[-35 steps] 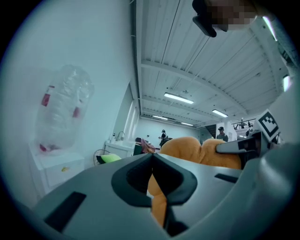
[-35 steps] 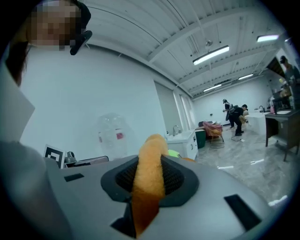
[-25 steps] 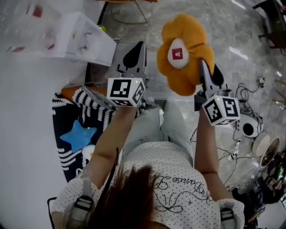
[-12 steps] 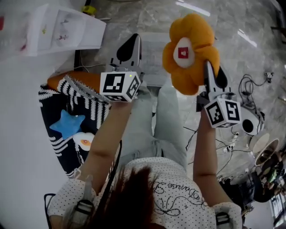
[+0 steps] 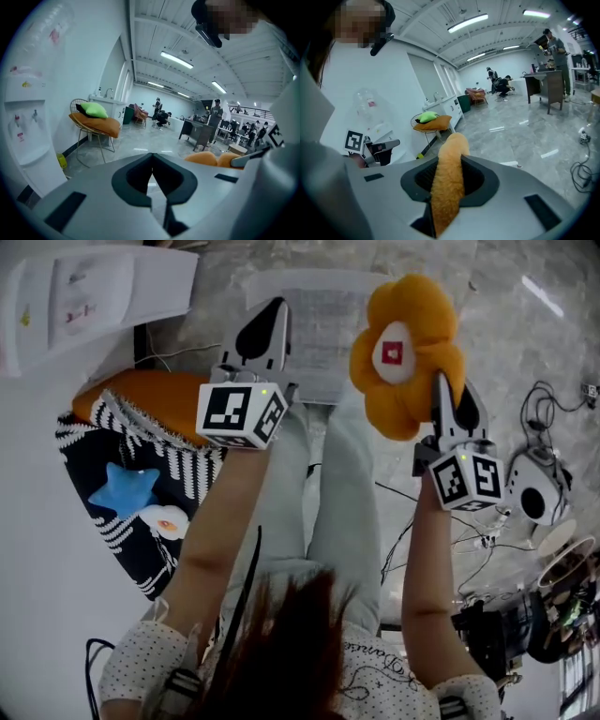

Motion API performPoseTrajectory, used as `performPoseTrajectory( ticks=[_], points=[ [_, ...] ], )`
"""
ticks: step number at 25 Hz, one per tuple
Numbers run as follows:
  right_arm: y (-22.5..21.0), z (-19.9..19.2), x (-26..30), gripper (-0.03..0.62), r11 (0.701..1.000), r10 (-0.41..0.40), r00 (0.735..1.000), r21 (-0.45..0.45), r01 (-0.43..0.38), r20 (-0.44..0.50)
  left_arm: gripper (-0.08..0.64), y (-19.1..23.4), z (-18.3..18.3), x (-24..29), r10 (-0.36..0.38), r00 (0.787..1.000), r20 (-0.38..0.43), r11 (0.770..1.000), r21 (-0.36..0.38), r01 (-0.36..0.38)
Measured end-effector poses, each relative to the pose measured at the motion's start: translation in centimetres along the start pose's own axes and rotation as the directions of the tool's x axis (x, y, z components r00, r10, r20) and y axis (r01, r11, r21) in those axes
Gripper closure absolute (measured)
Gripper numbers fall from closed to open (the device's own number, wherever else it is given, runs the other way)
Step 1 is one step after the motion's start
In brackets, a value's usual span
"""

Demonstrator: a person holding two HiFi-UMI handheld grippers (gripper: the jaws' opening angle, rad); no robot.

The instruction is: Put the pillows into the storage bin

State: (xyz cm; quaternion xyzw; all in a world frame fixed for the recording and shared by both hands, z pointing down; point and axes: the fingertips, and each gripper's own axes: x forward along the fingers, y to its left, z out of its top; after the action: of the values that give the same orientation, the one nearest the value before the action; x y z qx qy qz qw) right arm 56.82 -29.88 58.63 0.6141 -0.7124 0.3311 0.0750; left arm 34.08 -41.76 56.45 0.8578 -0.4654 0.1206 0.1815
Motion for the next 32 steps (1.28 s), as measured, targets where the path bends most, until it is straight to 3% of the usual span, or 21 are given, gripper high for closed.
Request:
performPoseTrajectory(
  ticks=[16, 21, 32],
  points=[
    [-11.8, -15.8, 7.6, 0.488, 0.993, -0.084, 0.991, 0.078, 0.092, -0.1, 0.555, -3.0, -15.6, 6.1, -0.086, 0.988, -0.13, 0.996, -0.036, 0.082],
    [-14.8, -19.4, 9.2, 0.485, 0.988, -0.113, 0.986, 0.09, 0.124, -0.125, 0.555, -3.3, -18.1, 6.5, -0.084, 0.984, -0.155, 0.996, -0.048, 0.078],
    [-21.0, -27.9, 11.9, 0.472, 0.978, -0.203, 0.94, -0.017, 0.207, -0.273, 0.555, -4.7, -21.0, 7.7, -0.117, 0.975, -0.188, 0.993, -0.048, 0.11]
  ],
)
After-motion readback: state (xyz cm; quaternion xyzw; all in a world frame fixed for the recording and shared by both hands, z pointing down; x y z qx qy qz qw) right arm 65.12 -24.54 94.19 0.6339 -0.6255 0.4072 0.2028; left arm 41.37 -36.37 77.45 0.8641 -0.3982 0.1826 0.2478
